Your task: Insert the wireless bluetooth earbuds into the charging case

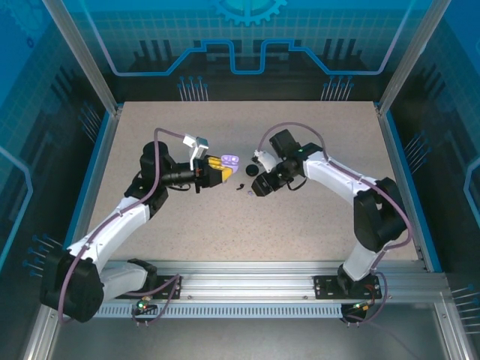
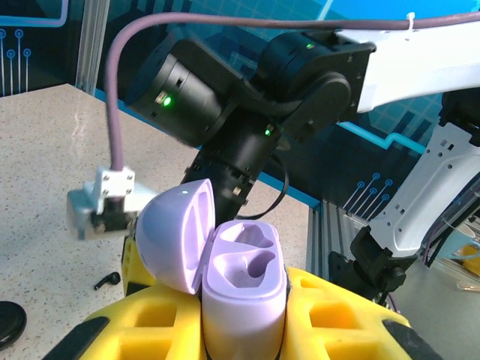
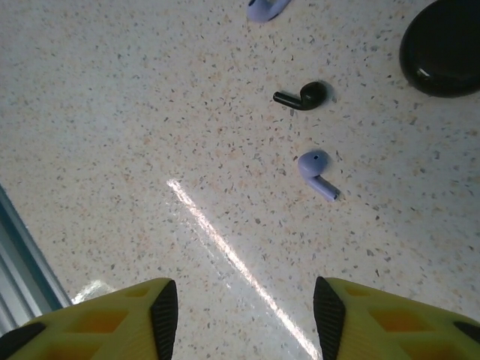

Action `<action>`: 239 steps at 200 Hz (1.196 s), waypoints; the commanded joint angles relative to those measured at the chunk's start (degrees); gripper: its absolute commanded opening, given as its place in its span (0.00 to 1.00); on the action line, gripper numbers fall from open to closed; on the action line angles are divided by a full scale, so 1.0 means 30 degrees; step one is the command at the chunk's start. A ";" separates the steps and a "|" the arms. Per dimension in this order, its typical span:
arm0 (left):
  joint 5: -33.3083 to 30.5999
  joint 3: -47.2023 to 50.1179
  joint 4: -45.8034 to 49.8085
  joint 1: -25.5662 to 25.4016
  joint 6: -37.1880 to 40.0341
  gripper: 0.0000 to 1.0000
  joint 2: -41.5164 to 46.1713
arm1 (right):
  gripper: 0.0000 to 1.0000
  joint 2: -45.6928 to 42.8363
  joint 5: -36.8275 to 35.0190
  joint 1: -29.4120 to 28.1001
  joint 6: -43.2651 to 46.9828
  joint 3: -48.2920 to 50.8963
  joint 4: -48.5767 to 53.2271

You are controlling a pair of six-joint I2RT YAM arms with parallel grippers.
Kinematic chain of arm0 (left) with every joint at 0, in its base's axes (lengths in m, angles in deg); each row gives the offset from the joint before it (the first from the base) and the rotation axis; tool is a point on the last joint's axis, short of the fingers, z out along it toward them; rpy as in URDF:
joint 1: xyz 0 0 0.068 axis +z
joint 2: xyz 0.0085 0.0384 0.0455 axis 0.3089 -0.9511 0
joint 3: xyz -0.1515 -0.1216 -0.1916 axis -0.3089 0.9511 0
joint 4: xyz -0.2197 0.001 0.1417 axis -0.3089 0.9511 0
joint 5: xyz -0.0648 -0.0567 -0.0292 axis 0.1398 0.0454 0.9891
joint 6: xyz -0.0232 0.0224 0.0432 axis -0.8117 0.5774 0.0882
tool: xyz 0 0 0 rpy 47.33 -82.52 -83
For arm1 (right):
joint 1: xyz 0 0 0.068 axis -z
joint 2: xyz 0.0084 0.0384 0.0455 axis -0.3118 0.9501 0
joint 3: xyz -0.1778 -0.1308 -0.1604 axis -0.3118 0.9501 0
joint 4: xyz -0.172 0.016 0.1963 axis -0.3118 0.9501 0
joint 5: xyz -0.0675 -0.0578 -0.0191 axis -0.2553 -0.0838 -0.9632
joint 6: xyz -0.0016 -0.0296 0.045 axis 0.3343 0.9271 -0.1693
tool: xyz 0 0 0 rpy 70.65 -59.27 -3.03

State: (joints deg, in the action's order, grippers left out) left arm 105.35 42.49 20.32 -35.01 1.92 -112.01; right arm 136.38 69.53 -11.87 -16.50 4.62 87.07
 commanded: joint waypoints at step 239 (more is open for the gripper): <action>-0.0827 0.0991 0.0672 0.0603 0.0234 0.12 0.1169 | 0.41 0.6579 -0.4871 -0.1968 -0.0901 -0.3664 -0.0487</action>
State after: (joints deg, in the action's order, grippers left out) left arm 103.43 44.59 21.67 -33.87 1.87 -109.65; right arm 154.91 56.85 -17.10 -18.60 -4.66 83.98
